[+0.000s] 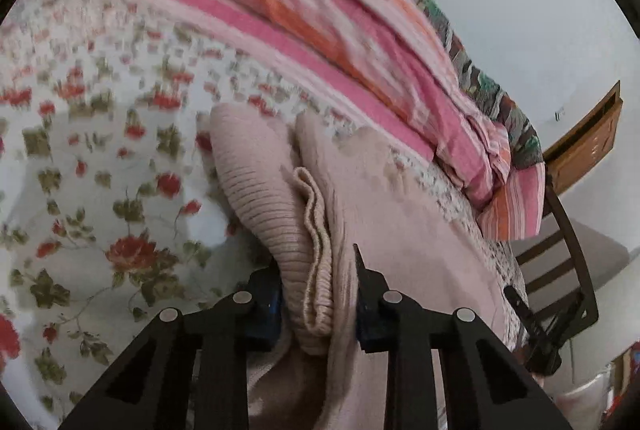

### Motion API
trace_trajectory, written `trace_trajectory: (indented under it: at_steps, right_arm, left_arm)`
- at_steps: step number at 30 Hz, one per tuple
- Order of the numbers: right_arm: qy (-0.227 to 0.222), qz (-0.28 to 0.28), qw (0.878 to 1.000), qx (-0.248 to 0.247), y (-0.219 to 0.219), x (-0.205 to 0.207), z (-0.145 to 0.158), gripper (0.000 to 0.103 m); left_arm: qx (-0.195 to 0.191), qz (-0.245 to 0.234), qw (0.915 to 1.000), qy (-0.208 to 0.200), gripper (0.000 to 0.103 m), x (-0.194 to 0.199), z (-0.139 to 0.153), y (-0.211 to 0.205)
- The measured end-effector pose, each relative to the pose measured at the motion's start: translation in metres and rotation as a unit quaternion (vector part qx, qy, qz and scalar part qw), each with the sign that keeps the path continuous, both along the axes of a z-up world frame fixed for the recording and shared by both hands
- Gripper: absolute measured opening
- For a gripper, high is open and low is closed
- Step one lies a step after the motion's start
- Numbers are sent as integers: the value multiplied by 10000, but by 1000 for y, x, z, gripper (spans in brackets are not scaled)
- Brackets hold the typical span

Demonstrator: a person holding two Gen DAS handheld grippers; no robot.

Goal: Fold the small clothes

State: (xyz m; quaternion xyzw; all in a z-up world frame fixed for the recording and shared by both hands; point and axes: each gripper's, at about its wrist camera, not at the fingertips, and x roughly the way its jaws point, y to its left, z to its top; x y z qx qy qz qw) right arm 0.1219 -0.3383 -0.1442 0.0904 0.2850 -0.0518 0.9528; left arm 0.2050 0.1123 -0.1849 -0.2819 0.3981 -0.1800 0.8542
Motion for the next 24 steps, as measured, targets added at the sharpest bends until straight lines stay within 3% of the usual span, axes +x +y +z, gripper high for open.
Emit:
trace_trajectory:
  at_steps: [9,15,20,24]
  right_arm:
    - [-59,-322,9995,45,-36,-17,6,59]
    - [-247,-730,9958,488,-76,-35,12,59]
    - [-246,-901,9914,916,-98,-40,8,59]
    - [-253,-913,9919,846,-101,-44,7,59]
  left_arm:
    - [1166,352,9915,-448,24,-9,89,-76]
    - [1673,96,9838,-638,23,-12,132,-160]
    - [2148,-236,9749,-534,23,-14,118,-255]
    - [2888,-705,9542,-351,25,-19,76,-327]
